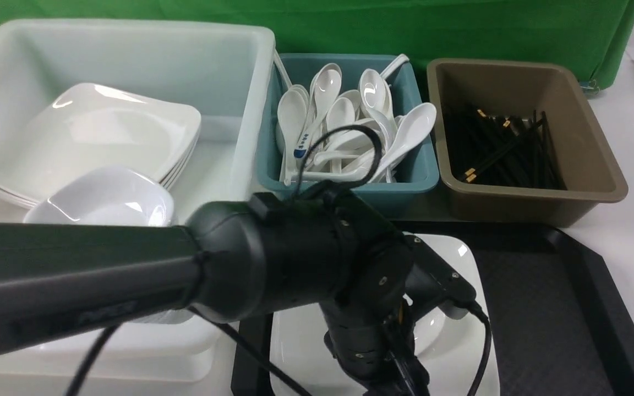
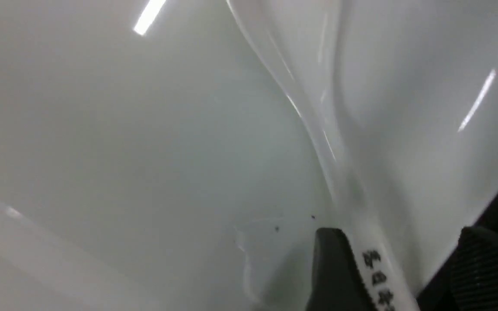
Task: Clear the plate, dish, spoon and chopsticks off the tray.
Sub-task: Use the left arm to grab a soup spoon from the plate, then use the left arm to put the soup spoon into the small storage box in the middle
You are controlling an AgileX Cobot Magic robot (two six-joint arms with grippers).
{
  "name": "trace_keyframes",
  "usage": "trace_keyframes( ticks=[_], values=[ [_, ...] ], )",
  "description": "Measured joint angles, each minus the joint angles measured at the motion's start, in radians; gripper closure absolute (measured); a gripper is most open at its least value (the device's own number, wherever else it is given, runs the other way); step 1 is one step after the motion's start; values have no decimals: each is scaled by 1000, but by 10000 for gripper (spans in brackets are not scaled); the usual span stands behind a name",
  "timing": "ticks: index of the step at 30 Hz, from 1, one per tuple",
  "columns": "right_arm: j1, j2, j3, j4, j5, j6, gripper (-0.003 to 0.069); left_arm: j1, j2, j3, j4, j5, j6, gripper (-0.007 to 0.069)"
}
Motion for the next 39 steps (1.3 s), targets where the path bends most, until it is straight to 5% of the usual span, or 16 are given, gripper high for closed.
trace_keyframes(
  ticks=[3, 6, 10, 13, 16, 26, 35, 39],
  values=[
    [0, -14, 0, 0, 0, -19, 443, 0, 56, -33, 8, -1, -1, 160],
    [0, -18, 0, 0, 0, -26, 443, 0, 95, -43, 31, -14, -11, 166],
    [0, -18, 0, 0, 0, -50, 443, 0, 107, -49, 64, -20, -26, 265],
    [0, -18, 0, 0, 0, -73, 443, 0, 108, -51, 66, -20, -32, 454],
    [0, -18, 0, 0, 0, -78, 440, 0, 105, -51, 65, -20, -35, 547],
    [0, -18, 0, 0, -2, -104, 426, 60, -56, -227, 143, -22, -69, 546],
    [0, -18, 0, 12, -11, -90, 426, 384, 87, -490, 116, -351, -67, 538],
    [0, -18, 0, 27, -11, -87, 426, 445, 193, -550, 111, -427, -54, 450]
  ],
)
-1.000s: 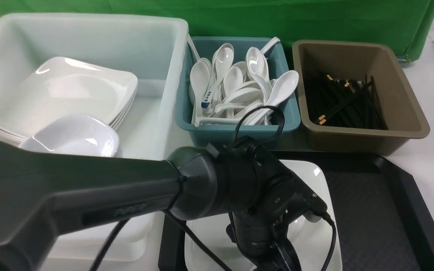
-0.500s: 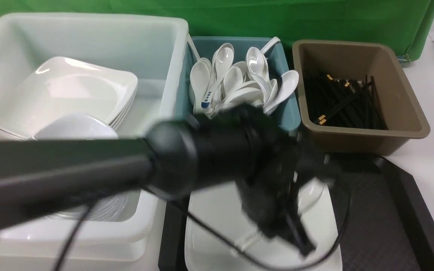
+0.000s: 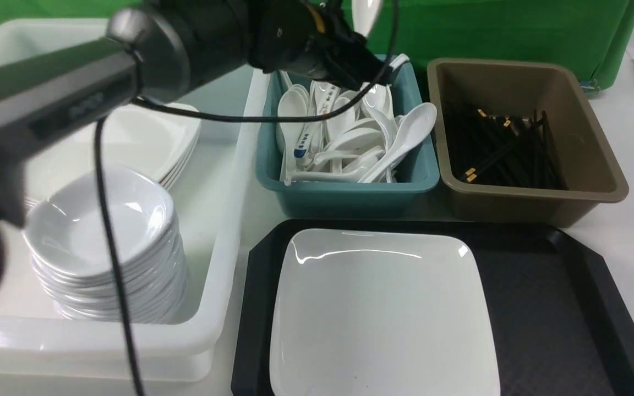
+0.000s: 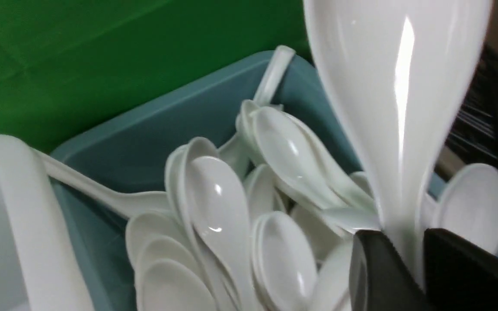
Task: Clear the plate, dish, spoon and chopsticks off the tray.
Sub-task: Use the left arm to put the soup spoon into the small storage box in the middle
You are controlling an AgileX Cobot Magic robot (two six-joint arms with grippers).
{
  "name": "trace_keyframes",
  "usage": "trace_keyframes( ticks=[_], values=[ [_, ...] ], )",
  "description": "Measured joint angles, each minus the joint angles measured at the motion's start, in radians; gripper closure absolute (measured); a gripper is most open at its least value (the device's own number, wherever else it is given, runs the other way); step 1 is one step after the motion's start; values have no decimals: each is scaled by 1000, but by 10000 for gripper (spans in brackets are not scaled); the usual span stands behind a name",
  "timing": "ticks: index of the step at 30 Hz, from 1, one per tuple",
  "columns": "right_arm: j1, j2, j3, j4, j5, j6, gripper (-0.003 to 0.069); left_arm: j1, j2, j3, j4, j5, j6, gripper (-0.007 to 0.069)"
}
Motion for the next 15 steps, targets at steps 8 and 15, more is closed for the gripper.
trace_keyframes(
  ticks=[8, 15],
  values=[
    [0, 0, 0, 20, 9, 0, 424, 5, -11, -8, -14, 172, 6, 96],
    [0, 0, 0, 20, 11, -27, 424, -134, -283, 162, -39, 401, 326, 319]
  ],
)
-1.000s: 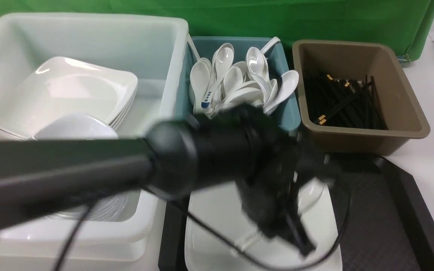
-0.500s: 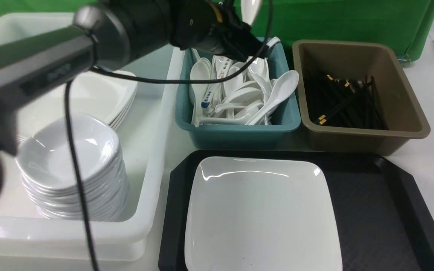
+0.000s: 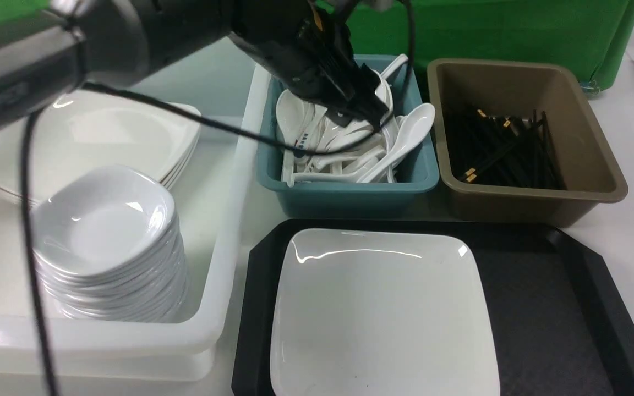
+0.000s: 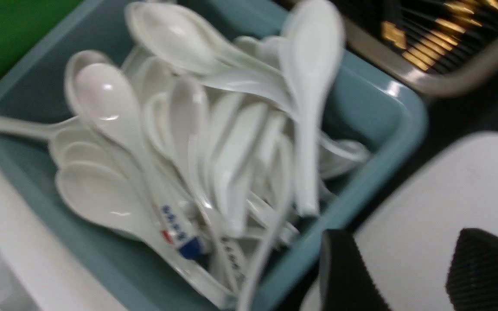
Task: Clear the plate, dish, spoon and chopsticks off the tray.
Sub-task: Use the left arm to put the soup spoon into the small storage box in the middle, then use the left arm to grab a plate from the dinner plate
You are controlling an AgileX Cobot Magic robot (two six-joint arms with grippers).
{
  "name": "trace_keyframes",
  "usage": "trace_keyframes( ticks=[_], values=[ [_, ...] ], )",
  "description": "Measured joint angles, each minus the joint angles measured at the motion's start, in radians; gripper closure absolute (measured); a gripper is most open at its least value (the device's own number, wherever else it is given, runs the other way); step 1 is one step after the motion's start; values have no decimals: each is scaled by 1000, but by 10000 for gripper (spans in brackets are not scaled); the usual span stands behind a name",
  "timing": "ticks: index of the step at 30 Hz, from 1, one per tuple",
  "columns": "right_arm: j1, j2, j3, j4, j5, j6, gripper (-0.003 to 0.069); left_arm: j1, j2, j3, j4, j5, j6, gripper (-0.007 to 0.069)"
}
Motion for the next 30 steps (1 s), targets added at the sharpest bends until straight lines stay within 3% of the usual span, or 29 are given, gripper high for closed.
trace_keyframes(
  ticks=[1, 4, 6, 8, 13, 16, 17, 21, 24, 30],
  values=[
    [0, 0, 0, 0, 0, -1, 424, -12, -19, 12, -3, 9, 33, 332],
    [0, 0, 0, 0, 0, -12, 424, -94, -160, 243, -92, 68, 305, 538],
    [0, 0, 0, 0, 0, -14, 424, -125, -231, 384, -137, 75, 450, 592],
    [0, 0, 0, 0, 0, -18, 424, -140, -287, 508, -175, 66, 565, 599],
    [0, 0, 0, 0, 0, -40, 422, -142, -310, 685, -187, 21, 751, 503],
    [0, 0, 0, 0, 0, -43, 422, -142, -310, 770, -189, -105, 812, 342],
    [0, 0, 0, 0, 0, -43, 422, -142, -310, 777, -189, -119, 813, 333],
    [0, 0, 0, 0, -1, -58, 422, -142, -305, 821, -173, -187, 915, 148],
    [0, 0, 0, 0, -23, -59, 422, -142, -289, 833, -169, -187, 979, 97],
    [0, 0, 0, 0, -73, -74, 422, -142, -230, 836, -145, -219, 1013, 103]
  ],
)
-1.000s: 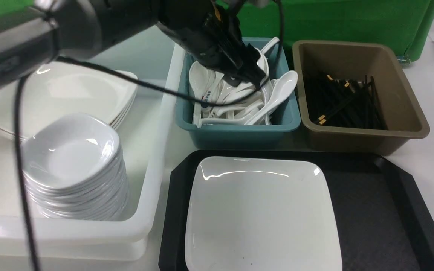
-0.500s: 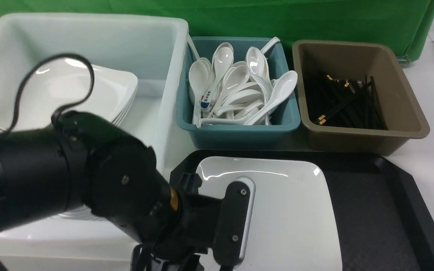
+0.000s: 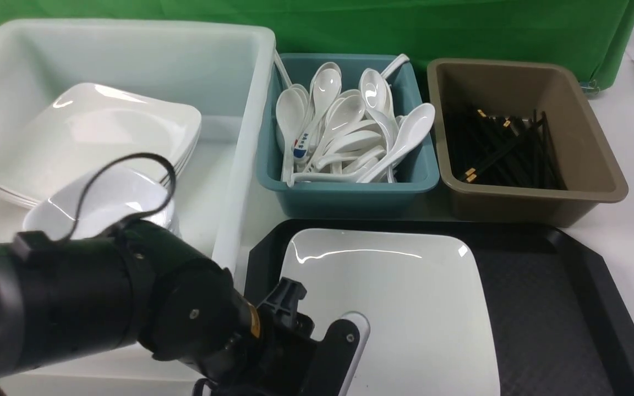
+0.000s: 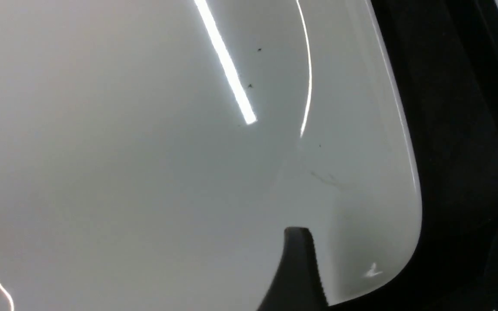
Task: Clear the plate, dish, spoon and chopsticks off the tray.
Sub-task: Use the left arm to grab a plate from the dinner plate
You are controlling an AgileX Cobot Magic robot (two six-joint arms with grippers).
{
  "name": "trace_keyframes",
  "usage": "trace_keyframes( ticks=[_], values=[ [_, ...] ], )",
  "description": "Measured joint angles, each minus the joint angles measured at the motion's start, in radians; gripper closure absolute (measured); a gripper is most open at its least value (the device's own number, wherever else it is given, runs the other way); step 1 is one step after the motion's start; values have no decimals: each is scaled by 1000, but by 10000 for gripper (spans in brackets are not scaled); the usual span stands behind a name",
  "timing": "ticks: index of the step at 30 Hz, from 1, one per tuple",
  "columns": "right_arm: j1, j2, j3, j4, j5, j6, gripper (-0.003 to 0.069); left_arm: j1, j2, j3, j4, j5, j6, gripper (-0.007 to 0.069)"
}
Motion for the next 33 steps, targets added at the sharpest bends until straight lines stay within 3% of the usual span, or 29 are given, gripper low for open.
trace_keyframes(
  ticks=[8, 22, 28, 33],
  values=[
    [0, 0, 0, 3, -2, -7, 421, -3, 69, 0, 112, -79, -4, 181],
    [0, 0, 0, 15, -2, -7, 421, -5, 122, 0, 166, -153, -68, 206],
    [0, 0, 0, 20, -2, -7, 421, -8, 126, 0, 200, -157, -174, 321],
    [0, 0, 0, 23, 2, -7, 421, -9, 122, -1, 227, -179, -190, 430]
  ],
)
